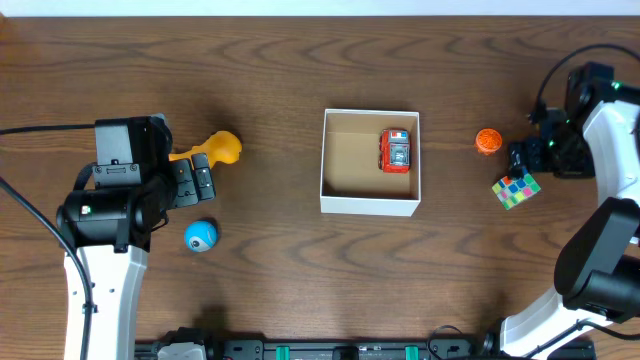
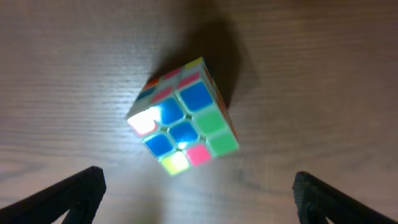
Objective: Pack container
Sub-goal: 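Move the right gripper to the Rubik's cube and grasp it, then carry the Rubik's cube into the box beside the fire truck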
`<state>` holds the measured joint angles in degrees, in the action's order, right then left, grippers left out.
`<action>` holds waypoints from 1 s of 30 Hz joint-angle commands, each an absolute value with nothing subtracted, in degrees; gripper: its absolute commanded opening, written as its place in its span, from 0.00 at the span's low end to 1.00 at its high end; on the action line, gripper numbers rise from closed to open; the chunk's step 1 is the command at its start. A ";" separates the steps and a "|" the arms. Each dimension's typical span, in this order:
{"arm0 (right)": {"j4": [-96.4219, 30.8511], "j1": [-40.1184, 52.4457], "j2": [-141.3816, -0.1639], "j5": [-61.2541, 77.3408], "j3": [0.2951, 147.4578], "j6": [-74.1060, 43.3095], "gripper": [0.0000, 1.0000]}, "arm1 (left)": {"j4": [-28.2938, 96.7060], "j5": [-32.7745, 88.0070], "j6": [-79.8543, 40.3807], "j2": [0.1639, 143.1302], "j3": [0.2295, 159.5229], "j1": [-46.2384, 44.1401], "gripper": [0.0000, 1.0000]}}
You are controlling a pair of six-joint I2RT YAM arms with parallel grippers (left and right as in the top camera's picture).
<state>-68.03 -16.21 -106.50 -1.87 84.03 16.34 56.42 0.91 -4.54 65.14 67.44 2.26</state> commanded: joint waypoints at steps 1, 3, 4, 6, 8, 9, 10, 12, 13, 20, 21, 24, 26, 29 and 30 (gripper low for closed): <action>-64.79 -16.21 -107.00 -1.04 80.75 22.39 0.99 | 56.53 0.82 -5.02 65.10 68.58 2.68 0.98; -62.57 -16.21 -107.00 -1.02 79.20 23.09 0.99 | 56.53 0.82 -5.02 65.10 68.58 2.68 0.98; -61.56 -16.10 -107.00 -0.99 78.41 23.51 0.99 | 56.53 0.82 -5.02 65.10 68.58 2.68 0.98; -59.94 -15.94 -107.00 -0.73 77.21 24.64 0.99 | 56.53 0.82 -5.02 65.10 68.58 2.68 0.98; -58.63 -15.90 -107.00 0.10 76.01 26.33 0.99 | 56.53 0.82 -5.02 65.10 68.58 2.68 0.98; -58.19 -15.90 -107.00 0.56 75.48 27.20 0.99 | 56.53 0.82 -5.02 65.10 68.58 2.68 0.98; -57.78 -15.90 -107.00 0.73 75.02 27.42 0.99 | 56.53 0.82 -5.02 65.10 68.58 2.68 0.98; -56.69 -15.90 -107.00 0.71 74.02 27.53 0.99 | 56.53 0.82 -5.02 65.10 68.58 2.68 0.98; -56.27 -15.90 -107.00 0.73 73.65 27.53 0.99 | 56.53 0.82 -5.02 65.10 68.58 2.68 0.98; -52.18 -15.77 -107.00 2.72 70.24 27.51 0.99 | 56.53 0.82 -5.02 65.10 68.58 2.68 0.98; -51.77 -15.66 -107.00 3.05 69.67 27.53 0.99 | 56.53 0.82 -5.02 65.10 68.58 2.68 0.98; -50.48 -15.29 -107.00 3.27 68.45 27.46 0.95 | 56.53 0.82 -5.02 65.10 68.58 2.68 0.98; -50.09 -15.07 -107.00 3.29 68.20 27.22 0.89 | 56.53 0.82 -5.02 65.10 68.58 2.68 0.98; -49.80 -14.92 -107.02 3.27 68.14 26.85 0.75 | 56.53 0.82 -5.02 65.10 68.58 2.68 0.98; -49.65 -14.94 -107.00 3.27 68.14 26.46 0.71 | 56.53 0.82 -5.02 65.10 68.58 2.68 0.98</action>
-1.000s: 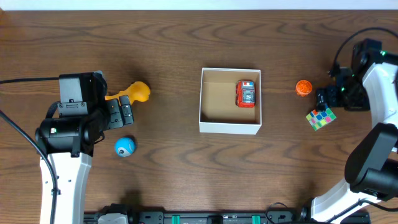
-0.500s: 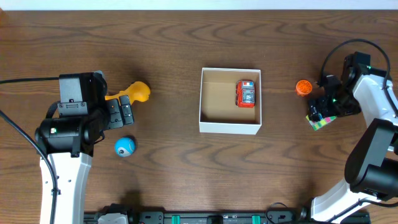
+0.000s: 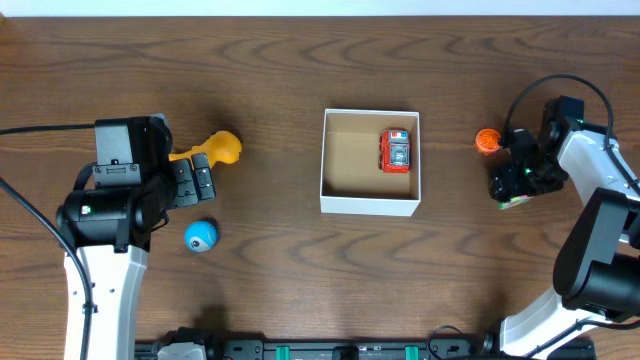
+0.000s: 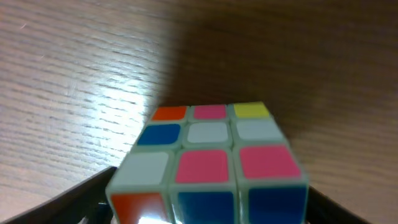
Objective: Pack container
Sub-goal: 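Carry the Rubik's cube into the box beside the fire truck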
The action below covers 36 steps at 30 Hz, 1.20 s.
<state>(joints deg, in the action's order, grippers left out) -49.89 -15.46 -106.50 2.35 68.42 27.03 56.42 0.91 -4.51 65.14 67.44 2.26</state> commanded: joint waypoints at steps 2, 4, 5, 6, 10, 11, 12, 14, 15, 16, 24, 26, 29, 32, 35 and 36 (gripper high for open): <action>-49.47 -14.94 -107.00 3.27 68.14 25.36 0.65 | 56.53 0.82 -5.02 65.10 68.58 2.68 0.98; -49.28 -14.94 -107.00 3.27 68.14 24.03 0.59 | 56.53 0.82 -5.02 65.10 68.60 2.68 0.98; -49.23 -14.94 -107.00 3.27 68.14 23.31 0.57 | 56.53 0.82 -5.02 65.10 68.58 2.68 0.98; -49.23 -14.94 -107.00 3.29 68.14 22.37 0.54 | 56.53 0.82 -5.02 65.10 68.58 2.68 0.98; -49.23 -14.85 -106.96 3.70 68.18 17.61 0.45 | 56.53 0.82 -5.02 65.10 68.58 2.68 0.98; -49.28 -14.63 -106.78 4.36 68.25 16.16 0.44 | 56.53 0.82 -5.02 65.10 68.58 2.68 0.98; -49.25 -14.31 -106.56 5.32 68.27 15.27 0.42 | 56.53 0.82 -5.02 65.10 68.58 2.68 0.98; -49.56 -12.95 -105.45 7.68 68.55 14.02 0.37 | 56.53 0.82 -5.02 65.10 68.58 2.68 0.98; -49.74 -12.12 -104.73 8.10 68.79 13.30 0.36 | 56.53 0.82 -5.02 65.10 68.58 2.68 0.98; -49.82 -11.16 -103.79 8.19 69.04 12.38 0.34 | 56.53 0.82 -5.02 65.10 68.58 2.68 0.98; -50.02 0.56 -91.88 7.70 75.37 -0.40 0.15 | 56.53 0.82 -5.02 65.10 68.58 2.68 0.98; -49.93 4.84 -89.06 7.01 77.65 -3.95 0.09 | 56.53 0.82 -5.02 65.10 68.58 2.68 0.98; -49.89 10.39 -87.70 5.06 79.96 -8.40 0.01 | 56.53 0.82 -5.02 65.10 68.58 2.68 0.98; -49.30 17.23 -88.01 0.49 81.23 -12.08 0.01 | 56.53 0.84 -5.02 65.10 68.58 2.68 0.98; -47.81 23.44 -89.12 -4.91 81.23 -15.79 0.01 | 56.53 0.84 -5.04 65.10 68.58 2.68 0.98; -47.24 25.23 -89.80 -6.02 81.23 -16.93 0.01 | 56.53 0.84 -5.04 65.10 68.58 2.68 0.98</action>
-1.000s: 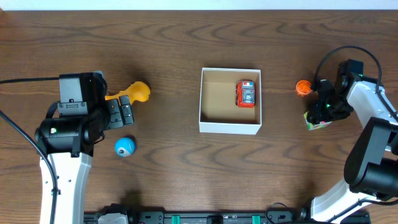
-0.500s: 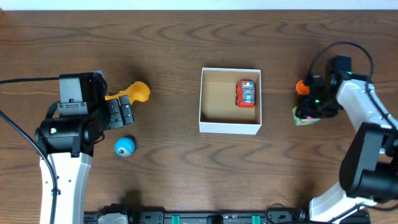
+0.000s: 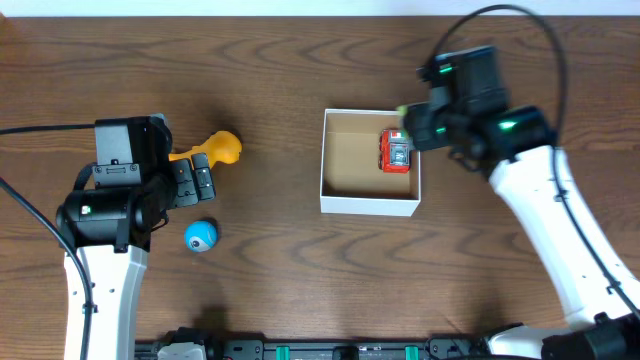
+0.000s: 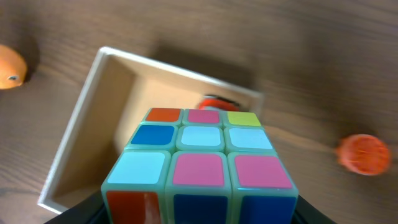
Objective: Pack container
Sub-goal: 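Carry the Rubik's cube into the box beside the fire truck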
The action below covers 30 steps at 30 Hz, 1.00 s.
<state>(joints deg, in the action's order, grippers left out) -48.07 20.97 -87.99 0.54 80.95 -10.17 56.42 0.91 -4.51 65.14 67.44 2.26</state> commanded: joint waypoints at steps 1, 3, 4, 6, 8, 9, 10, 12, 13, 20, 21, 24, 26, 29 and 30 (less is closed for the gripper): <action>-46.78 26.48 -90.56 -6.50 81.25 -18.00 0.01 | 56.53 0.84 -5.04 65.10 68.58 2.68 0.98; -45.84 28.36 -92.36 -6.66 81.28 -21.96 0.02 | 56.53 0.84 -5.04 65.10 68.58 2.68 0.98; -45.34 29.17 -93.45 -6.66 81.32 -23.68 0.01 | 56.53 0.84 -5.04 65.10 68.58 2.68 0.98; -44.10 30.39 -95.42 -6.68 81.34 -24.88 0.02 | 56.53 0.84 -5.04 65.10 68.58 2.68 0.98; -43.05 31.24 -97.49 -7.44 81.47 -26.59 0.01 | 56.53 0.84 -5.04 65.10 68.58 2.68 0.98; -42.78 31.42 -98.41 -7.53 81.56 -27.16 0.02 | 56.53 0.84 -5.04 65.10 68.58 2.68 0.98; -42.57 31.48 -99.39 -7.51 81.69 -27.81 0.02 | 56.55 0.84 -5.04 65.10 68.58 2.68 0.98; -42.17 31.46 -101.41 -7.51 81.91 -29.08 0.01 | 56.55 0.84 -5.04 65.10 68.58 2.68 0.98; -41.60 31.46 -102.43 -7.51 81.93 -29.15 0.02 | 56.55 0.84 -5.04 65.10 68.58 2.68 0.98; -39.68 31.33 -108.31 -7.53 83.66 -29.08 0.01 | 56.55 0.84 -5.04 65.10 68.58 2.68 0.98; -39.57 31.27 -109.19 -7.51 84.05 -29.08 0.01 | 56.55 0.84 -5.04 65.10 68.58 2.68 0.98; -39.29 31.09 -111.61 -7.51 84.75 -29.08 0.01 | 56.55 0.84 -5.04 65.10 68.58 2.68 0.98; -38.92 31.07 -113.03 -7.51 84.75 -29.08 0.02 | 56.55 0.84 -5.04 65.10 68.58 2.68 0.98; -38.41 30.96 -114.65 -7.53 84.75 -29.10 0.01 | 56.55 0.84 -5.04 65.10 68.58 2.68 0.98; -38.11 30.89 -115.07 -7.53 84.75 -29.10 0.01 | 56.55 0.84 -5.04 65.10 68.58 2.68 0.98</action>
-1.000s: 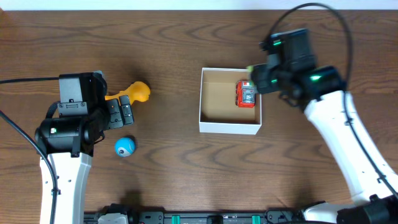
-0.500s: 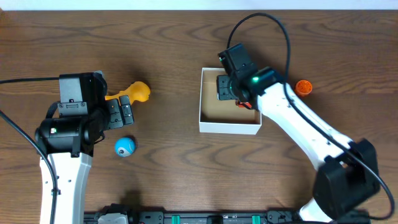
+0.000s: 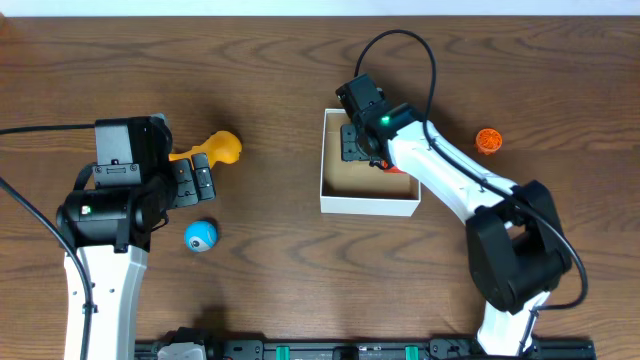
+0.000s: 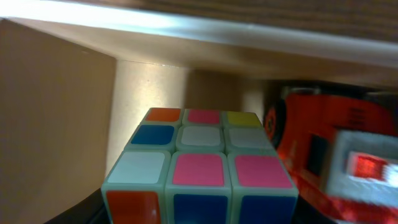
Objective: Pack container
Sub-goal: 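Carry the Rubik's cube into the box beside the fire truck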
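Inside the white box [image 3: 370, 207], near its far right corner, my right gripper [image 3: 362, 140] [image 4: 199, 214] is shut on the multicoloured puzzle cube [image 4: 199, 162]. The cube sits low between the box walls, just left of the red toy car [image 4: 336, 155] [image 3: 400, 168]. From overhead the gripper hides the cube. My left gripper [image 3: 201, 178] rests at the table's left, beside the orange toy [image 3: 222, 147] and above the blue ball [image 3: 200, 236]. Its jaw state is unclear from overhead.
A small orange ball [image 3: 488, 140] lies on the wood to the right of the box. The right arm's cable loops over the table behind the box.
My right gripper, still holding the cube, was above the box's right wall. Now it is down inside the box, with the cube next to the red car. The left arm is unchanged.
My right gripper stood open over the cube at the table's right edge. Then it was down around the cube. Later it held the cube above the box, and now the cube is low inside the box beside the car.
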`<state>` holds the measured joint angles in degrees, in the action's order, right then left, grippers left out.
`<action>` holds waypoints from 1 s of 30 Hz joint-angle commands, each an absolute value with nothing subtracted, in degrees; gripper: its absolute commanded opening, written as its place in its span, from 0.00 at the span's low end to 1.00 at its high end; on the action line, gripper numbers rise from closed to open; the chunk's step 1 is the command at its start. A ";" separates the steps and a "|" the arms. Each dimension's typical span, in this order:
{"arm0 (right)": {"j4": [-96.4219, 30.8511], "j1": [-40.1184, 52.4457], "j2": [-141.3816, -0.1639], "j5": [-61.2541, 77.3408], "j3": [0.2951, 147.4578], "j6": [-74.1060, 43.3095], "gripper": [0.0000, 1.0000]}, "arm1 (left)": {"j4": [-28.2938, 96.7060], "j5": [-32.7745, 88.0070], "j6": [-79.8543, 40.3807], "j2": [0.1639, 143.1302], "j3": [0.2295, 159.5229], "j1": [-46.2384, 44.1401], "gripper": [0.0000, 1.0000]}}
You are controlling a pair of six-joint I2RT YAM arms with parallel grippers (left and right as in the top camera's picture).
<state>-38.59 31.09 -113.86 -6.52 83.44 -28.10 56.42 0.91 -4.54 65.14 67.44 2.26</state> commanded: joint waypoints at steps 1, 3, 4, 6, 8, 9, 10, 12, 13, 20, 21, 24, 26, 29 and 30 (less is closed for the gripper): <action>-37.76 30.72 -115.42 -7.53 84.75 -29.12 0.02 | 56.55 0.84 -5.04 65.10 68.58 2.68 0.98; -37.36 30.48 -115.59 -7.55 84.75 -29.15 0.02 | 56.55 0.84 -5.04 65.10 68.58 2.68 0.98; -37.06 30.33 -115.63 -7.55 84.75 -29.12 0.01 | 56.55 0.84 -5.04 65.10 68.58 2.68 0.98; -36.73 29.91 -115.63 -7.53 84.75 -29.12 0.05 | 56.55 0.84 -5.04 65.10 68.58 2.68 0.98; -36.73 29.52 -115.63 -7.53 84.75 -29.12 0.12 | 56.58 0.84 -5.04 65.10 68.58 2.68 0.98; -36.75 29.43 -115.63 -7.53 84.75 -29.12 0.19 | 56.60 0.84 -5.04 65.10 68.58 2.68 0.98; -36.75 29.41 -115.63 -7.53 84.75 -29.10 0.27 | 56.64 0.84 -5.04 65.10 68.58 2.68 0.98; -36.80 29.43 -115.63 -7.51 84.75 -29.08 0.40 | 56.80 0.84 -5.04 65.10 68.58 2.68 0.98; -36.82 29.43 -115.63 -7.51 84.75 -29.08 0.46 | 56.95 0.84 -5.04 65.10 68.58 2.68 0.98; -36.84 29.63 -115.63 -7.49 84.75 -29.06 0.91 | 57.39 0.84 -5.04 65.10 68.58 2.68 0.98; -36.86 29.65 -115.63 -7.49 84.75 -29.06 0.98 | 57.39 0.84 -5.04 65.10 68.58 2.68 0.98; -36.91 29.65 -115.63 -7.40 84.75 -28.58 0.99 | 57.39 0.84 -5.04 65.10 68.58 2.68 0.98; -36.95 29.65 -115.63 -7.18 84.75 -28.21 0.99 | 57.41 0.84 -5.04 65.10 68.58 2.68 0.98; -37.01 29.78 -115.63 -7.05 84.75 -28.08 0.99 | 57.39 0.84 -5.04 65.10 68.58 2.68 0.98; -37.01 29.91 -115.63 -7.05 84.75 -27.70 0.99 | 57.39 0.84 -5.04 65.10 68.58 2.68 0.98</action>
